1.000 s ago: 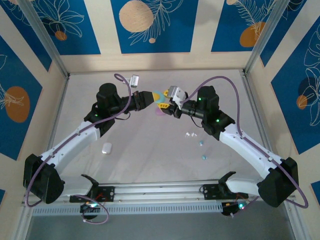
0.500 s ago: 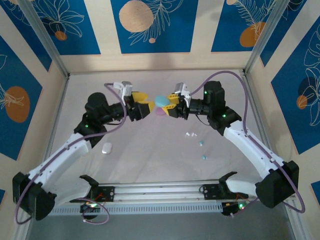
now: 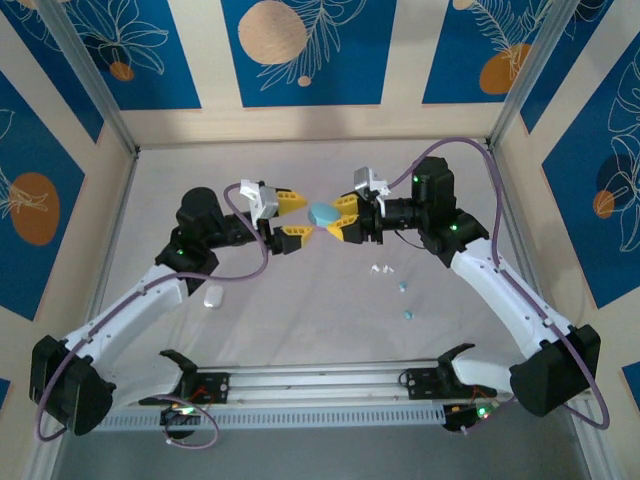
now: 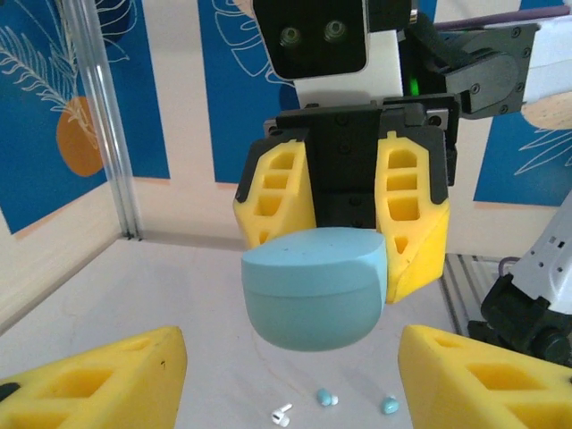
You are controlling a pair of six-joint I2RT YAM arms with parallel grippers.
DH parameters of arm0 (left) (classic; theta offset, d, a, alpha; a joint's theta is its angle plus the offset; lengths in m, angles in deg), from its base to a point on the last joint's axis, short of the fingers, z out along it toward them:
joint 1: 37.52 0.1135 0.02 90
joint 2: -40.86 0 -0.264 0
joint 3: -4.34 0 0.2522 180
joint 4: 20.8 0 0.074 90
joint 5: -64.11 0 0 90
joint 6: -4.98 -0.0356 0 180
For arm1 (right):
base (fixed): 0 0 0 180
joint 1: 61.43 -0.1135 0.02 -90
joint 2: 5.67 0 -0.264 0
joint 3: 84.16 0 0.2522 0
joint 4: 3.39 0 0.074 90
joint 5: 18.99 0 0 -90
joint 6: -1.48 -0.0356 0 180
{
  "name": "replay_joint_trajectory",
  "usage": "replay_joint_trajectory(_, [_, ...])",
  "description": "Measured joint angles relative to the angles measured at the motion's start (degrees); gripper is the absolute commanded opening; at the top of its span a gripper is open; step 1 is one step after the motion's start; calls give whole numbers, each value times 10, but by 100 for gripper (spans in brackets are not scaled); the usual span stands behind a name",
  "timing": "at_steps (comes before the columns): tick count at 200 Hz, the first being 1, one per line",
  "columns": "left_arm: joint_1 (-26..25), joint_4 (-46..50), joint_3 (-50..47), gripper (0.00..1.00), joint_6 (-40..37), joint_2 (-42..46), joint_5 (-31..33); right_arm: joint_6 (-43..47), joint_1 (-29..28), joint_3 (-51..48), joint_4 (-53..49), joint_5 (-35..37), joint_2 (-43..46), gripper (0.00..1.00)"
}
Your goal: Insert wireless bluetooth earbuds into charging case
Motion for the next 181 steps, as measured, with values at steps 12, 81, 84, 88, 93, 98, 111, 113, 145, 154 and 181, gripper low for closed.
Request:
replay_joint_trajectory(12, [0,0,0,63,6,-4,-6,1,0,0,1,-1,0,32])
replay_joint_trajectory(81, [0,0,18,56,54,-26,-31,4,-4,-4,23,10,1,32])
replay_joint_trajectory(84, [0,0,19,55,54,-27,-32,4,-5,-5,23,10,1,32])
replay_joint_trajectory(88, [0,-1,21,55,59,-29,-33,4,-5,-5,23,10,1,32])
replay_joint_trajectory(93, [0,-3,22,54,62,-30,-34,4,-6,-5,24,10,1,32])
replay_joint_trajectory(98, [0,-5,22,54,64,-31,-34,5,-6,-5,26,10,1,32])
replay_joint_trajectory(111, [0,-9,22,52,71,-32,-35,6,-6,-5,31,12,1,33])
replay_joint_trajectory(113, [0,-9,23,52,72,-32,-35,6,-6,-5,31,12,1,33])
replay_joint_trajectory(145, [0,-10,24,52,72,-37,-39,6,-6,-5,35,12,1,32])
replay_joint_trajectory(154, [-1,-10,25,53,72,-38,-39,6,-6,-5,35,12,1,32])
replay_joint_trajectory(181, [-2,-13,28,53,73,-38,-40,10,-6,-5,35,12,1,32])
